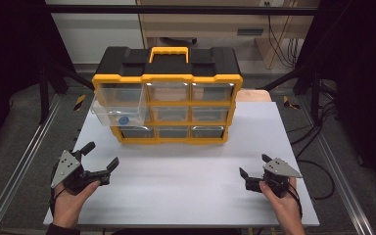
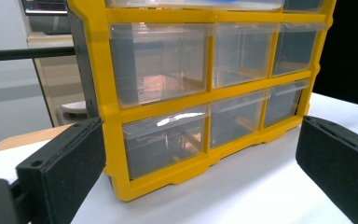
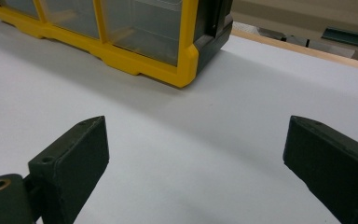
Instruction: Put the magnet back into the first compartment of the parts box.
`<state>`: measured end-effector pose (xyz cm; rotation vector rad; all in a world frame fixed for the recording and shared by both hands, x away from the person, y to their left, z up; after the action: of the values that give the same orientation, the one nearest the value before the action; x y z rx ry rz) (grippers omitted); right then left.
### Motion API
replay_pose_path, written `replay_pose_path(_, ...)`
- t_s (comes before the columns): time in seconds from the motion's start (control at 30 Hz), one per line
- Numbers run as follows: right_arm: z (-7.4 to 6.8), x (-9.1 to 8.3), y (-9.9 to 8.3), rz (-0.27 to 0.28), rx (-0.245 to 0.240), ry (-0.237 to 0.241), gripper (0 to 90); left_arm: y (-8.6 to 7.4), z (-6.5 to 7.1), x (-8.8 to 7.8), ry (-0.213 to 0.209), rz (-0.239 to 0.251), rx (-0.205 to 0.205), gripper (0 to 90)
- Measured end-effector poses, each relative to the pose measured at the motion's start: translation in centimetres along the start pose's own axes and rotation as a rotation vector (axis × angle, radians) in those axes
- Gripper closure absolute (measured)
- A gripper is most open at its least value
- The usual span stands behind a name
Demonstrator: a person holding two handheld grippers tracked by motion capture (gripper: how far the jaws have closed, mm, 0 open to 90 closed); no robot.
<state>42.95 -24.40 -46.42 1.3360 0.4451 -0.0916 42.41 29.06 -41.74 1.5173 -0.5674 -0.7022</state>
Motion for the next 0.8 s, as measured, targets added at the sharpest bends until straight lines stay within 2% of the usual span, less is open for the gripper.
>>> replay_pose_path(0.13,-0.3,-0.1,0.0,0.004,-0.010,0.009,7.0,0.9,0.4,-0.2,-0.012,0.005,-0.002,2.4)
replay_pose_path(0.23,-0.3,-0.1,0.0,0.015,-0.024,0.008,6.9,1.7,0.9,-0.3,-0.022,0.014,-0.025,4.3)
replay_pose_path(0.33,-0.2,-0.2,0.1,0.026,-0.004,0.008,6.8,2.3,1.3,-0.5,-0.019,0.009,-0.034,9.6)
replay_pose_path(0.4,-0.2,-0.4,0.2,0.044,0.021,0.015,6.6,2.8,1.5,-0.5,-0.023,0.013,-0.048,13.2)
replay_pose_path(0.5,-0.1,-0.6,0.4,0.067,0.025,0.014,6.5,3.9,1.9,-0.7,-0.036,0.032,-0.082,18.1)
replay_pose_path(0.57,-0.2,-0.7,0.5,0.085,0.026,0.021,7.0,4.5,2.3,-0.8,-0.034,0.057,-0.077,24.4)
replay_pose_path(0.67,-0.2,-0.8,0.8,0.100,0.036,0.023,7.0,5.6,2.9,-0.9,-0.032,0.054,-0.040,28.6)
replay_pose_path(0.77,-0.2,-0.9,0.8,0.101,0.037,0.025,6.8,6.4,3.3,-0.8,-0.051,0.053,-0.058,32.1)
replay_pose_path(0.8,-0.2,-0.9,0.8,0.100,0.036,0.024,6.8,6.6,3.5,-0.7,-0.056,0.051,-0.060,36.4)
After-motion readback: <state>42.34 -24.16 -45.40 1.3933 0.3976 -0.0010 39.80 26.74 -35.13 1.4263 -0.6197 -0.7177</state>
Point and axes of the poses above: each handheld gripper's, and its own axes: x roughly forward along the jaws, y roughly out of its top, z roughly to its right, the point moved 1 cm from there along x, roughly forward along the jaws, and after that the axes turned 13 degrees about -y, right-handed, at the moved point
